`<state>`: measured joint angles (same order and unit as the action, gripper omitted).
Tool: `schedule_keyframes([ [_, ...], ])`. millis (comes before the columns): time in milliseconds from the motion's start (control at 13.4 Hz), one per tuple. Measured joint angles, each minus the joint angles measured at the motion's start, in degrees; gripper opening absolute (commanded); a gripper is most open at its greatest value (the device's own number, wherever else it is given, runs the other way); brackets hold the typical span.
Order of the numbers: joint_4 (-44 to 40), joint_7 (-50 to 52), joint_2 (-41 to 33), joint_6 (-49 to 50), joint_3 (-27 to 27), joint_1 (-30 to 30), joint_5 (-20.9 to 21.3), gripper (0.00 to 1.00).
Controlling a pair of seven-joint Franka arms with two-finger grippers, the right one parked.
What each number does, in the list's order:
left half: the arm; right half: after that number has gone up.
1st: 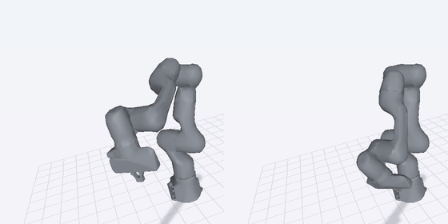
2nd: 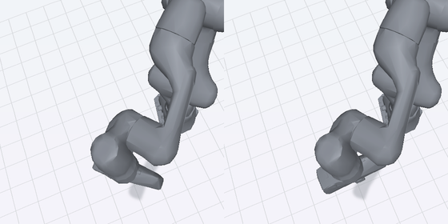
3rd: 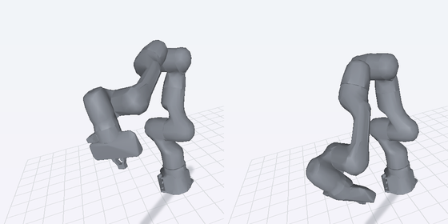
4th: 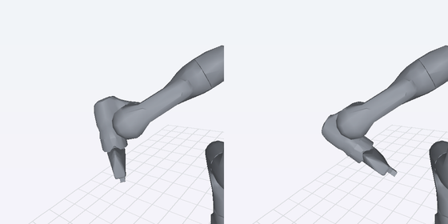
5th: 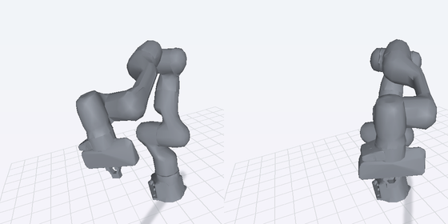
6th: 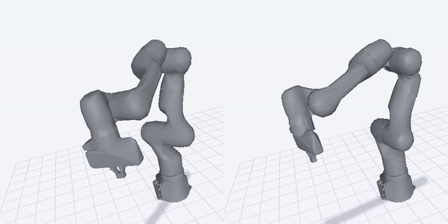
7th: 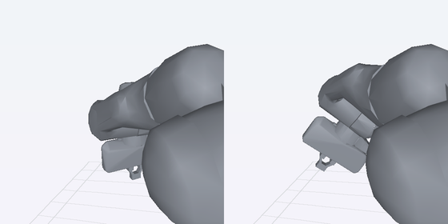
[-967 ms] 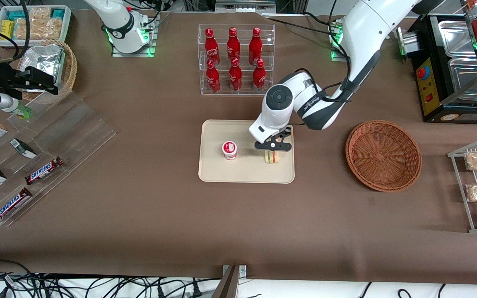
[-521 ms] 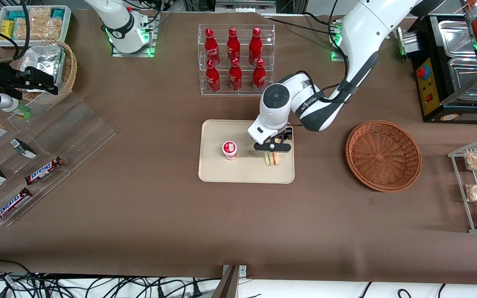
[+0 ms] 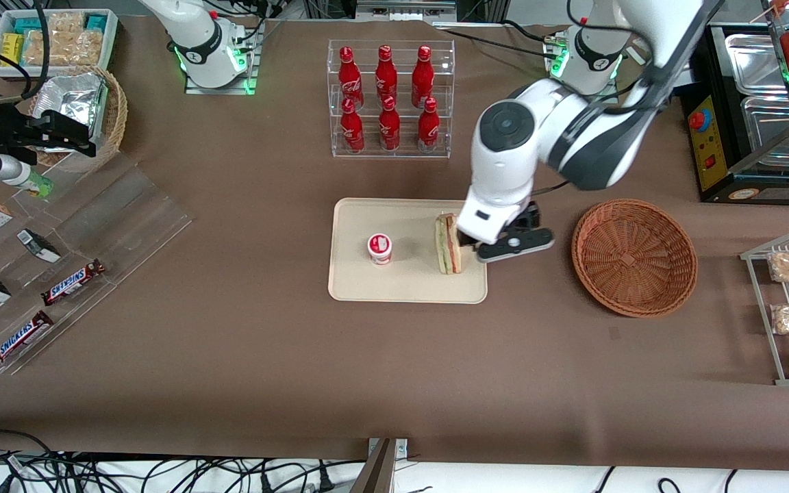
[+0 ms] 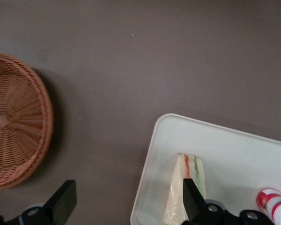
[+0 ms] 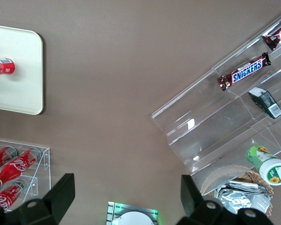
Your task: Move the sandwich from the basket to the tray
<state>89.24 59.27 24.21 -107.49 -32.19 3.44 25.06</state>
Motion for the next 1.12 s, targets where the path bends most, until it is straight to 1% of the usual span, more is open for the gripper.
schedule_keyframes([
  [149, -2.6, 0.0, -2.9, 3.6, 0.0, -2.7, -2.9, 1.00],
  [298, -3.3, -0.2, -5.3, 5.5, 0.0, -5.3, -6.0, 1.00],
  [446, -3.4, -1.6, -7.2, 7.2, 0.0, -7.3, -7.9, 1.00],
  [595, -3.4, -6.1, -8.7, 8.7, 0.0, -9.7, -10.5, 1.00],
  [744, -3.4, -14.3, -10.3, 10.8, 0.8, -12.9, -13.3, 1.00],
  [893, -3.4, -21.7, -12.1, 12.5, 5.0, -13.6, -16.4, 1.00],
  [1116, -3.4, -36.2, -15.3, 15.4, 13.7, -13.5, -22.5, 1.00],
])
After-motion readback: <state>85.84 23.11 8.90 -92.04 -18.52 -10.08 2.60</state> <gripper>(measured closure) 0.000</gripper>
